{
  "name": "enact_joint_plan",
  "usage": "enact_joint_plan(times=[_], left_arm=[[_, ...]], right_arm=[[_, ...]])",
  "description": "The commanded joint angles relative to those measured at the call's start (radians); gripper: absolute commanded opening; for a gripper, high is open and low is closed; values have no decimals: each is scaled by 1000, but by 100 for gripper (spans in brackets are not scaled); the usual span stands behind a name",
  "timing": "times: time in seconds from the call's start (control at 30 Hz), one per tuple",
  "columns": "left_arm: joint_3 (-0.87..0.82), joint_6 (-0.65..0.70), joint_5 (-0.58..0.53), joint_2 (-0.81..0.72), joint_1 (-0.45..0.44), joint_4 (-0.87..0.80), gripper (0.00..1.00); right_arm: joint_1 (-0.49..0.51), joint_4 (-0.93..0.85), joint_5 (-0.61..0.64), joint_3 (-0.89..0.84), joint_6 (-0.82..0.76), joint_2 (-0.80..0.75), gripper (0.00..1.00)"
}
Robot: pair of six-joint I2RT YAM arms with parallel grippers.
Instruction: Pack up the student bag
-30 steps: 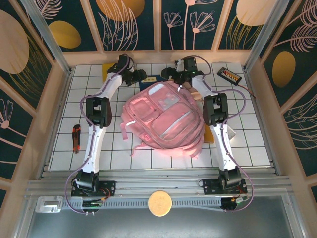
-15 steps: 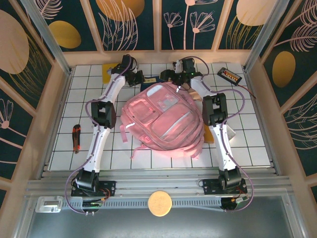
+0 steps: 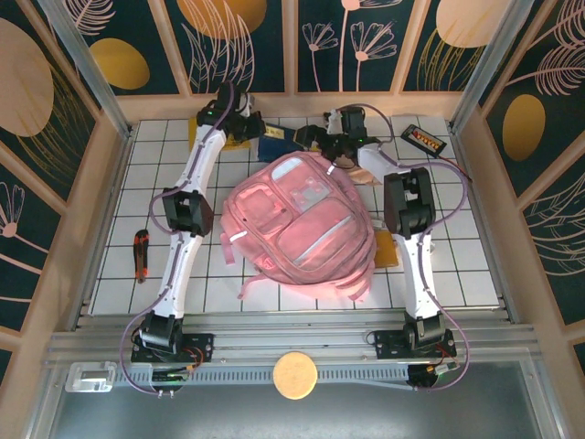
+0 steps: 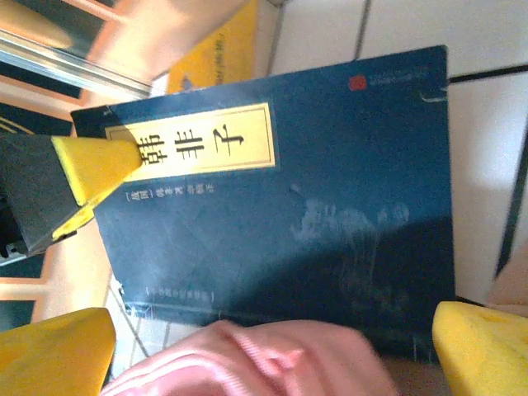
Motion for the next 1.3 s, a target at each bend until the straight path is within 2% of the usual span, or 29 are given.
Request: enact_joint_plan(times=[0.0,0.27,0.47,0.6,0.67,0.8,1.0,1.27], left_arm=[[53,-39,88,-147,10,21,0],[53,-54,181,-271,8,-22,0],[54,-63,235,-323,-76,-77,0],[54,-44,255,-333,-136,-139,0],[54,-23,264,-333,-165,-176,0],[54,-28,288,-345,-204,-187,0],[54,-68,326,-364,-214,-174,0],[53,-57,337,-369,-230,-210,0]], right_arm=[[1,48,-47,-66,29,-142,99],[-7,99,-66,-340,42,-371,99],[-23,118,-127,-564,73,-557,99],[-52,287,-172,-775,161,-684,99],[-64,429,-207,-880,227,-737,99],[-68,632,-252,-985,346,-771,99],[-93,843,-192,-1081,457,-829,99],[-104,1080,-19,-1090,559,-901,95]])
